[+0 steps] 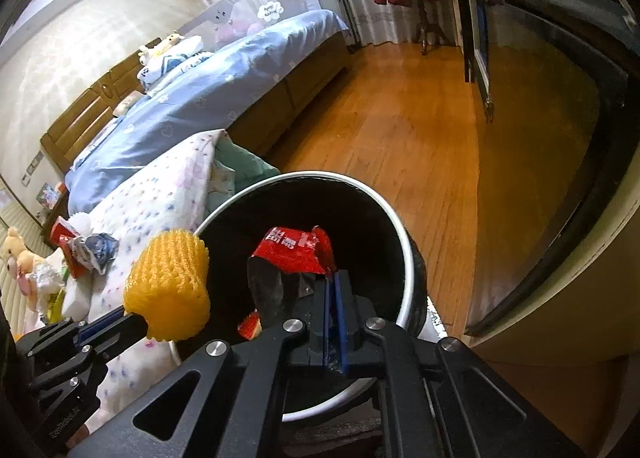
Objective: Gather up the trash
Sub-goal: 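Open both tools to drop the mesh sleeve and snack bag into the bin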
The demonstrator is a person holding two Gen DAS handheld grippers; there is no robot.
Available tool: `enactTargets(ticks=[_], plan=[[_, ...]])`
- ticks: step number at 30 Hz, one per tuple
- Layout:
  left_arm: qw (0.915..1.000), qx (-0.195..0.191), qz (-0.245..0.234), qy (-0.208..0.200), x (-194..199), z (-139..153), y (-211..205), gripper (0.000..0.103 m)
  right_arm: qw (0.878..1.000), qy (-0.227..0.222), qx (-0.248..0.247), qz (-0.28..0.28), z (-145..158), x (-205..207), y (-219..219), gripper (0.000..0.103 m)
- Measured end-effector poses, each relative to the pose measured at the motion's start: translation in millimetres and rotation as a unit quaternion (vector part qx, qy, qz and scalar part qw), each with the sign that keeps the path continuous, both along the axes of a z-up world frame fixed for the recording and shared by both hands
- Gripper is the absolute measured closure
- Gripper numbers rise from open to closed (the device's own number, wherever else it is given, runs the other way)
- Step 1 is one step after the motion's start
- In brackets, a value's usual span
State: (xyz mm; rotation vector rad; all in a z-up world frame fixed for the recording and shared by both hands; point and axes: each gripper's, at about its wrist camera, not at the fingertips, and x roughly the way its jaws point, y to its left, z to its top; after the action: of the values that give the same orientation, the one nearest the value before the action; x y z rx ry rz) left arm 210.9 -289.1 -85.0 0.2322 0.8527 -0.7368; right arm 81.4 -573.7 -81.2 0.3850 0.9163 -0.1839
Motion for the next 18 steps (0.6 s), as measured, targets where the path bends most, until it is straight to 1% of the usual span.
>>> enactTargets(ticks=[1, 2, 3, 4, 5, 6, 7, 10, 12, 14, 16, 18], plan=[[1.0000, 0.000, 0.003, 0.001, 0.0, 0.3, -1.1, 0.087, 1.000, 0.003, 0.003, 0.000, -0.9, 0.0, -1.1, 0.097], [1.0000, 0.001, 0.007, 0.000, 1.2, 0.3, -1.9, 0.083, 1.000, 0.004, 0.005, 0.000, -1.5, 0.2, -2.2, 0.096], [0.9999, 0.003, 0.011, 0.000, 1.3, -0.1, -2.3, 0.075, 1.000, 0.005, 0.004, -0.001, -1.8, 0.2, -3.0, 0.095], [0.9999, 0.002, 0.013, 0.002, 1.4, -0.8, -1.8, 0.069, 1.000, 0.006, 0.004, -0.002, -2.2, 0.1, -3.3, 0.091], [0.9999, -0.001, 0.017, 0.002, 0.5, -0.9, -0.3, 0.058, 1.000, 0.007, 0.004, -0.004, -2.7, -0.1, -4.2, 0.086], [0.9998, -0.002, 0.020, 0.001, -0.2, -0.7, 1.2, 0.054, 1.000, 0.007, 0.006, -0.005, -3.0, -0.7, -4.8, 0.073], [0.9998, -0.005, 0.021, 0.000, -2.4, -0.2, 3.4, 0.054, 1.000, 0.006, 0.006, -0.007, -2.8, -2.2, -5.2, 0.069], [0.9995, -0.012, 0.029, -0.003, -7.9, 1.5, 13.8, 0.054, 1.000, 0.004, 0.008, -0.008, -1.8, -4.2, -4.4, 0.069], [0.9991, -0.017, 0.037, -0.007, -14.6, 2.9, 23.3, 0.051, 1.000, 0.000, 0.012, -0.006, 0.6, -6.1, -1.3, 0.068], [0.9986, -0.021, 0.047, -0.013, -23.5, 3.9, 35.8, 0.048, 1.000, -0.006, 0.013, -0.001, 4.3, -8.1, 4.3, 0.065], [0.9976, -0.030, 0.061, -0.018, -34.6, 5.5, 51.5, 0.047, 1.000, -0.013, 0.016, 0.006, 7.6, -9.8, 12.4, 0.056], [0.9965, -0.037, 0.072, -0.019, -43.6, 6.0, 66.6, 0.046, 0.999, -0.021, 0.023, 0.017, 10.9, -11.4, 23.3, 0.050]])
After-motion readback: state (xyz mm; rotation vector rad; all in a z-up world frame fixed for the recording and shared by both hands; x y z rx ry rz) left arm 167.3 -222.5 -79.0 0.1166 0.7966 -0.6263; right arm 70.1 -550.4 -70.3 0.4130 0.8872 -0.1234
